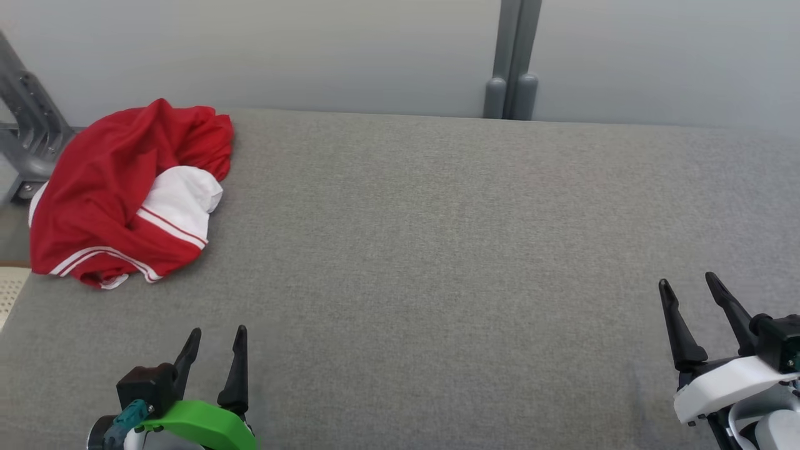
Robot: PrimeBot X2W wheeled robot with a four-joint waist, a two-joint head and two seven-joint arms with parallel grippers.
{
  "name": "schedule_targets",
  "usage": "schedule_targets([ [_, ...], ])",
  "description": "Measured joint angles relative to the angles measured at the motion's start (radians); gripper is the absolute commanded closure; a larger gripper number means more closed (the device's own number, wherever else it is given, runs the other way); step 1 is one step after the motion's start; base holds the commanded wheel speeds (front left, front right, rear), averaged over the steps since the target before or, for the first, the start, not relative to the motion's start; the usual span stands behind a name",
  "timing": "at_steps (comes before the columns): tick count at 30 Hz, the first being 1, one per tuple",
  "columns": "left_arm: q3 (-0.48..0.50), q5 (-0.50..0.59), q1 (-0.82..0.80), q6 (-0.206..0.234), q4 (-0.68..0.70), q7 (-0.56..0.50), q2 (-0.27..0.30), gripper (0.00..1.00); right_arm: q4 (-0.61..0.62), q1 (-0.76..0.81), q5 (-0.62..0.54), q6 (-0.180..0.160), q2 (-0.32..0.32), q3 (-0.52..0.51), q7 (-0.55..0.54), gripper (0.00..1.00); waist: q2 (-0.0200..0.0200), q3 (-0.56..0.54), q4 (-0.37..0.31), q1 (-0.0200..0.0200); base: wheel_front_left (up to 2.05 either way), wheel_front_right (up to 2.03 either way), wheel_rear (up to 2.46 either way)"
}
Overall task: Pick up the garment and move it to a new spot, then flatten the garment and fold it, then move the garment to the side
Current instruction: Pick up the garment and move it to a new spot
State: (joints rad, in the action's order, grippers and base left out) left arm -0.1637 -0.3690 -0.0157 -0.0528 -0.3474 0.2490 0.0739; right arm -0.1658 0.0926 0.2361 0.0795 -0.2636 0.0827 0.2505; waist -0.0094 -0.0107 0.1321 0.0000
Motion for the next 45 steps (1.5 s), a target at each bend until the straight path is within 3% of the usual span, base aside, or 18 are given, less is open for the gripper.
schedule_targets([
  [20, 0.08, 0.003, 0.036, -0.003, -0.001, 0.0, -0.002, 0.0, -0.001, 0.0, -0.03, 0.017, 0.045, 0.049, 0.0, 0.0, 0.0, -0.027, 0.215, 0.0, 0.0, 0.0, 0.0],
  [30, 0.13, -0.046, 0.027, -0.009, 0.009, 0.0, -0.012, 0.0, 0.029, -0.003, -0.048, 0.025, 0.041, 0.051, 0.0, 0.0, 0.0, 0.01, 0.21, 0.0, 0.0, 0.0, 0.0],
  [35, 0.151, -0.125, -0.082, -0.005, 0.0, -0.031, -0.027, 0.0, 0.05, -0.027, -0.055, 0.028, 0.037, 0.068, 0.001, 0.0, 0.0, 0.061, 0.2, 0.0, 0.0, 0.0, 0.0],
  [40, 0.172, -0.181, -0.224, 0.032, -0.021, -0.131, -0.029, 0.0, 0.065, -0.056, -0.063, 0.035, 0.026, 0.089, 0.001, 0.0, 0.0, 0.12, 0.183, 0.0, 0.0, 0.0, 0.0],
  [45, 0.216, -0.177, -0.348, 0.117, -0.068, -0.221, -0.029, 0.0, 0.078, -0.076, -0.066, 0.035, 0.011, 0.099, 0.001, 0.0, 0.0, 0.181, 0.157, 0.0, 0.0, 0.0, 0.0],
])
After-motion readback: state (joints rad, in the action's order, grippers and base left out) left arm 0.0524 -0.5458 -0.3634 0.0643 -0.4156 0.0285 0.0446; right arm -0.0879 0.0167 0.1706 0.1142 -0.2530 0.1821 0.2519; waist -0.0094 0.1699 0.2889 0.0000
